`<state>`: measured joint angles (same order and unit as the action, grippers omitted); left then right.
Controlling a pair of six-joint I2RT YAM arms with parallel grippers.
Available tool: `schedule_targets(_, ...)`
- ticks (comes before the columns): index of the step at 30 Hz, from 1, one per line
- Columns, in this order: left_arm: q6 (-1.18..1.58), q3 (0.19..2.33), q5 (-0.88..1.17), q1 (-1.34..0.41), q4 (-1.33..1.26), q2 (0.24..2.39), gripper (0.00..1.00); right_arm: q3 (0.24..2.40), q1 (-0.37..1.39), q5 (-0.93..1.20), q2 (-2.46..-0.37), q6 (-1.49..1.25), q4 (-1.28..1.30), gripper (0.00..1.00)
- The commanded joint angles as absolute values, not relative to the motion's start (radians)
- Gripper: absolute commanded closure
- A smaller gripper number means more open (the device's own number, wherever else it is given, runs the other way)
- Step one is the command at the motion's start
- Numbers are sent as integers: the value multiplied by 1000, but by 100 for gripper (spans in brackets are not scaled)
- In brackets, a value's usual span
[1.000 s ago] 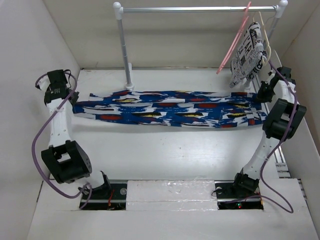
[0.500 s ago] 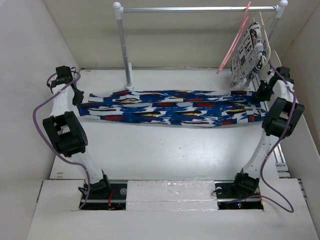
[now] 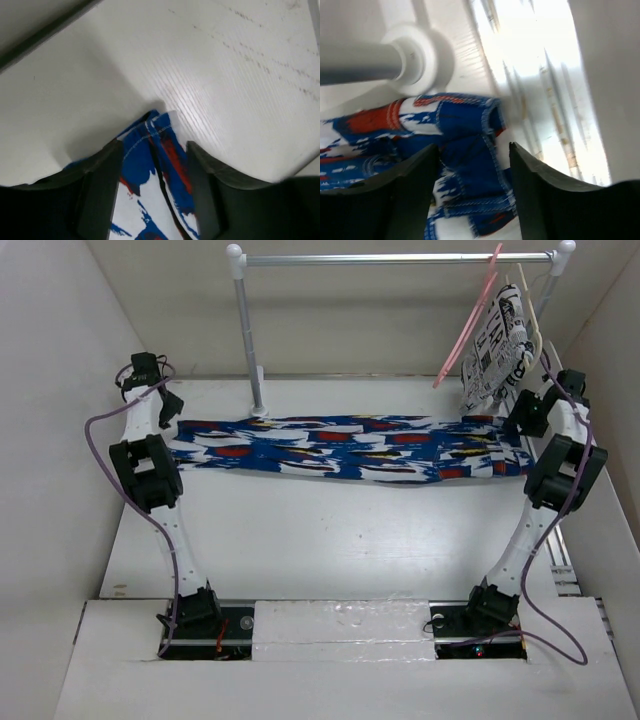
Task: Place the trousers on the hanger
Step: Fold the trousers at the center of the board.
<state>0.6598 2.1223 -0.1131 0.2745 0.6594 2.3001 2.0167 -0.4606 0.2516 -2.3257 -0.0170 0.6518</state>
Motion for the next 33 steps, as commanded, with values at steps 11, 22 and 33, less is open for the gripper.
schedule_targets(11, 563, 1661, -235, 290, 441, 1861, 22, 1717, -494, 265, -2034, 20, 414, 30)
schedule_targets(22, 732, 1135, 136, 330, 160, 1748, 32, 1476, -525, 325, -1885, 23, 390, 30)
schedule_targets(33, 750, 1187, 104, 330, 181, 1858, 51, 1077, -604, 383, -1698, 14, 246, 30)
